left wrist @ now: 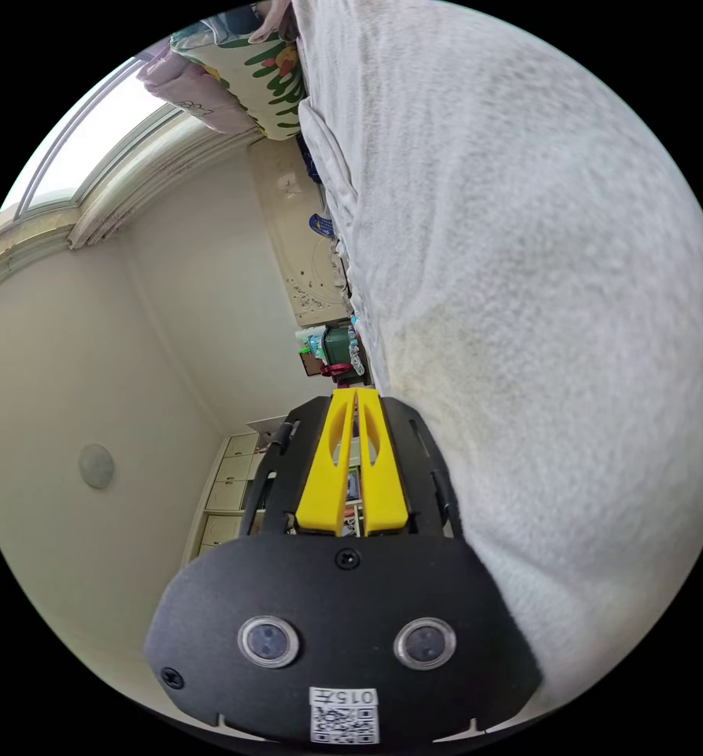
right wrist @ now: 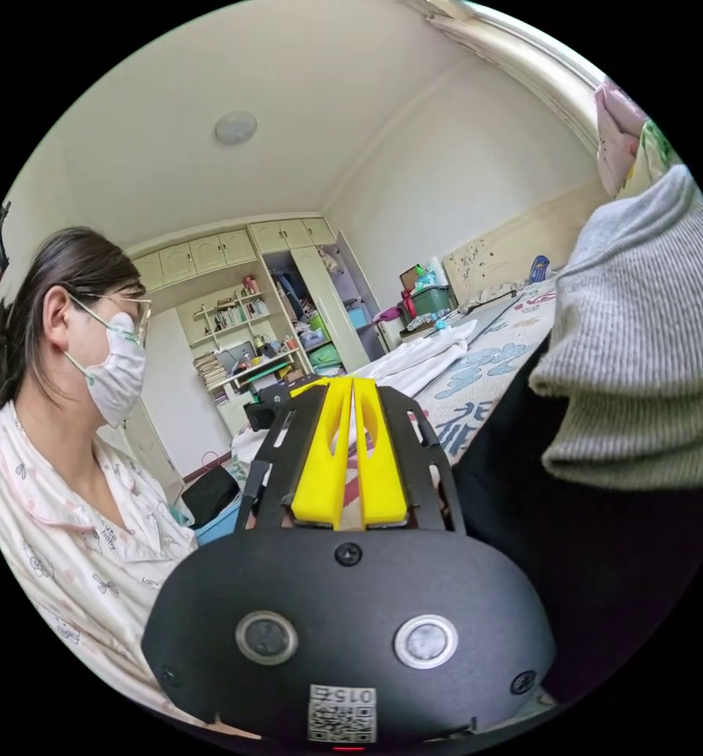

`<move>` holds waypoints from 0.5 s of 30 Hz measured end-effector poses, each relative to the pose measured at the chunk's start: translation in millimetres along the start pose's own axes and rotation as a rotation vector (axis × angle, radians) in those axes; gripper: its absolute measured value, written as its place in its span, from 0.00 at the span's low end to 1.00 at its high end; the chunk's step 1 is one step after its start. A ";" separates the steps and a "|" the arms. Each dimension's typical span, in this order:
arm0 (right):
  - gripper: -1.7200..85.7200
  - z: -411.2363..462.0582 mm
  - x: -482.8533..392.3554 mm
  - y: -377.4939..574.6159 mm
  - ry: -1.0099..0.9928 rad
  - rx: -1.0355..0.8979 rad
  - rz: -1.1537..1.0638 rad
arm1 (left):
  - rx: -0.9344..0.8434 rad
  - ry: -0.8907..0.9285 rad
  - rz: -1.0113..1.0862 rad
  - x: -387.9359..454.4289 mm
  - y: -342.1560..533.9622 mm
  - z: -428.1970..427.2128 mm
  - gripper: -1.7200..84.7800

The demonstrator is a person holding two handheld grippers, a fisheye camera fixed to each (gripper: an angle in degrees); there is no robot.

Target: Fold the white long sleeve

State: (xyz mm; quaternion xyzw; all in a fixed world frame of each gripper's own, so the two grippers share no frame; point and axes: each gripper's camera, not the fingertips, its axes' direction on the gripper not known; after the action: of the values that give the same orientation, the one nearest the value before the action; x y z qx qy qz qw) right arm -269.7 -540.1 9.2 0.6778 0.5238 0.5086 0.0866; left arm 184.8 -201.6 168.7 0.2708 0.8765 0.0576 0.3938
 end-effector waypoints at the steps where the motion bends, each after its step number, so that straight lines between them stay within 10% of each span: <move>1: 0.02 0.9 3.5 5.5 0.028 0.011 0.007 | 0.000 0.001 -0.001 5.9 -0.3 -2.4 0.02; 15: 0.07 43.7 -50.3 98.2 0.193 0.078 -0.213 | 0.001 0.009 -0.006 95.3 4.4 -16.1 0.02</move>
State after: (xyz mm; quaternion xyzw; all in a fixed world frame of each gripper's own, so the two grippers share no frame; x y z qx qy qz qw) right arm -171.2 -604.9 22.4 0.5693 0.6179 0.5387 0.0631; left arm 123.3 -146.5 118.3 0.2682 0.8791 0.0571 0.3898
